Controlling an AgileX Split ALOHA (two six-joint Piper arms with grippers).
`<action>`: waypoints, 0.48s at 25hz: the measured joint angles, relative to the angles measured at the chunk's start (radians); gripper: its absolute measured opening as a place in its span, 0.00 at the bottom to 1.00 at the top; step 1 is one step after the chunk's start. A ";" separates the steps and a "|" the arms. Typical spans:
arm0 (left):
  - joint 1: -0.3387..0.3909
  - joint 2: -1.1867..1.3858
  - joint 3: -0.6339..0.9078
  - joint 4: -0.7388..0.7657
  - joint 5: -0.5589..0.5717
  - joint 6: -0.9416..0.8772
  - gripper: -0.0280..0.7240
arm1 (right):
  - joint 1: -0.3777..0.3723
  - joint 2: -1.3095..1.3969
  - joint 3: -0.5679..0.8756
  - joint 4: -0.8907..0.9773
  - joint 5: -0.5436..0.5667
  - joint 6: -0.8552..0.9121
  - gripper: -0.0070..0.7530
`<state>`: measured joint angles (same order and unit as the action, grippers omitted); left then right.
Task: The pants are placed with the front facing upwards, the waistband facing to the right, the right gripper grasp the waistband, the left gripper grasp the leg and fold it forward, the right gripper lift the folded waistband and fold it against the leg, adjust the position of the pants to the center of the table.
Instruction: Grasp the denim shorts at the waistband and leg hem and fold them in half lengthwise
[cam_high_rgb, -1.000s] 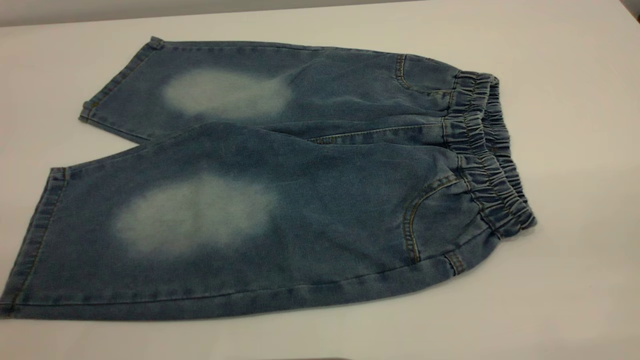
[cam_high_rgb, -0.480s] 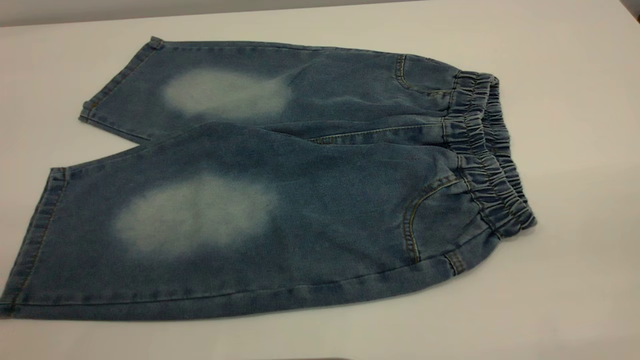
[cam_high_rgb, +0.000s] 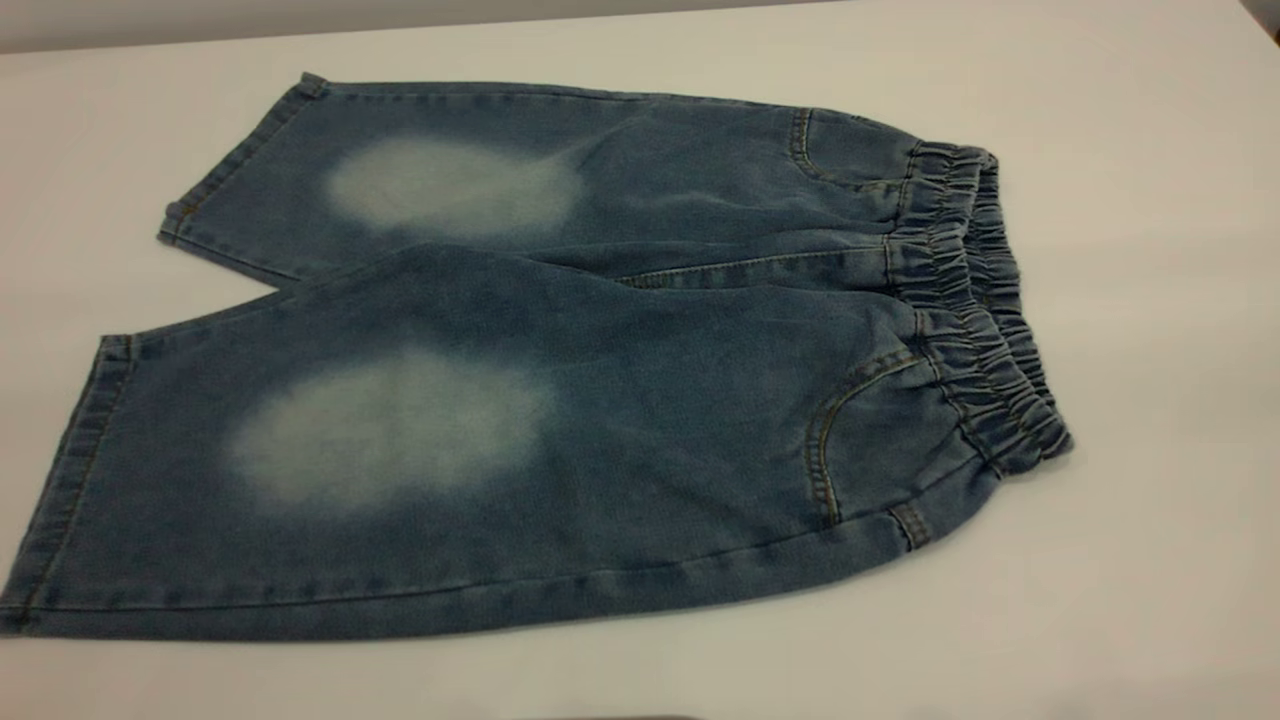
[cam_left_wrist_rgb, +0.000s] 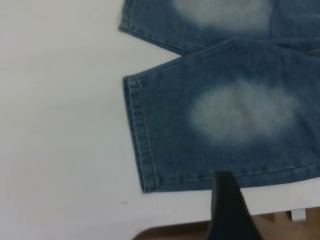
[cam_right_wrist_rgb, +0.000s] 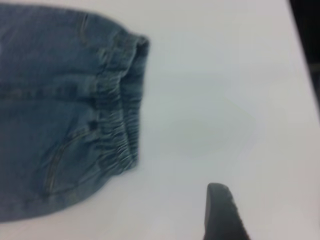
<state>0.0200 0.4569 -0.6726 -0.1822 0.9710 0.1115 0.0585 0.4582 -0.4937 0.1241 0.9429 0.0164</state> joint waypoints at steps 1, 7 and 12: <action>0.000 0.052 -0.009 -0.017 -0.024 0.030 0.53 | 0.000 0.051 0.000 0.029 -0.023 -0.026 0.51; 0.000 0.296 -0.020 -0.175 -0.142 0.290 0.55 | 0.000 0.334 0.000 0.239 -0.139 -0.231 0.52; 0.000 0.460 -0.020 -0.286 -0.184 0.476 0.67 | 0.000 0.547 -0.001 0.411 -0.225 -0.412 0.61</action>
<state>0.0200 0.9169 -0.6925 -0.4681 0.7869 0.5873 0.0585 1.0053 -0.4945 0.5352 0.7181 -0.3960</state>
